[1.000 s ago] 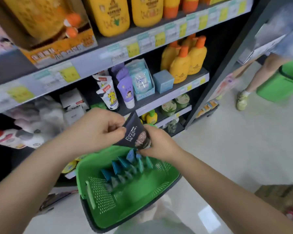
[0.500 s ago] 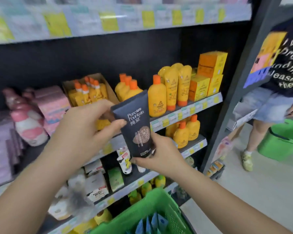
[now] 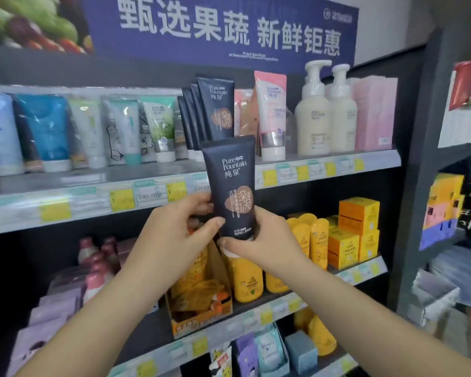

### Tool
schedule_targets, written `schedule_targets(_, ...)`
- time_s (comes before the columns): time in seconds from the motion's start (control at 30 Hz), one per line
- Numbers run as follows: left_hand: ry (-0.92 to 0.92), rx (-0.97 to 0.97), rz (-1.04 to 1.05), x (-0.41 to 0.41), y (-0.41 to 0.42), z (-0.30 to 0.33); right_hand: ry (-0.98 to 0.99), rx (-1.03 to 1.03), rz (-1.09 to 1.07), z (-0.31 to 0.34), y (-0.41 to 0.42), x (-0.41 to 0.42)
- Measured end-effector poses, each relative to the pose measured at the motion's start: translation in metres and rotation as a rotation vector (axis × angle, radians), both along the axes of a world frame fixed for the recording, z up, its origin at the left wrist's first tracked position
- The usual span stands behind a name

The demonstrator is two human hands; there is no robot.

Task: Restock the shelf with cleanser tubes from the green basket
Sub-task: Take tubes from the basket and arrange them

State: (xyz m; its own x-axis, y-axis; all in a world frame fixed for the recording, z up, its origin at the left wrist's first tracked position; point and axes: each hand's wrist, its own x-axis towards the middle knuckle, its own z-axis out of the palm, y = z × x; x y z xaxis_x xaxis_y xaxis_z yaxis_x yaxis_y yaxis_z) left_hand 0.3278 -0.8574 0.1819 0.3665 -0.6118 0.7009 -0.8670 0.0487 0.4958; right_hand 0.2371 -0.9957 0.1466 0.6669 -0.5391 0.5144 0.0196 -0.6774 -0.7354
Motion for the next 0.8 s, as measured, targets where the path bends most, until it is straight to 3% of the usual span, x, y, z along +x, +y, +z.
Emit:
schedule_targets(0.2, -0.144, -0.023, 0.051, 0.006, -0.008, 0.035, -0.138, -0.056, -0.027, 0.077, -0.001, 0.018)
schedule_targets(0.47, -0.204, 0.037, 0.189, 0.027, -0.036, 0.075, -0.100, -0.163, -0.051, 0.131, -0.016, 0.032)
schedule_targets(0.63, -0.120, 0.088, 0.160, 0.035, -0.053, 0.085, -0.070, -0.119, -0.061, 0.128, -0.032, 0.043)
schedule_targets(0.8, -0.004, 0.021, 0.091, 0.052, -0.071, 0.085, -0.076, -0.079, -0.019, 0.127, -0.044, 0.047)
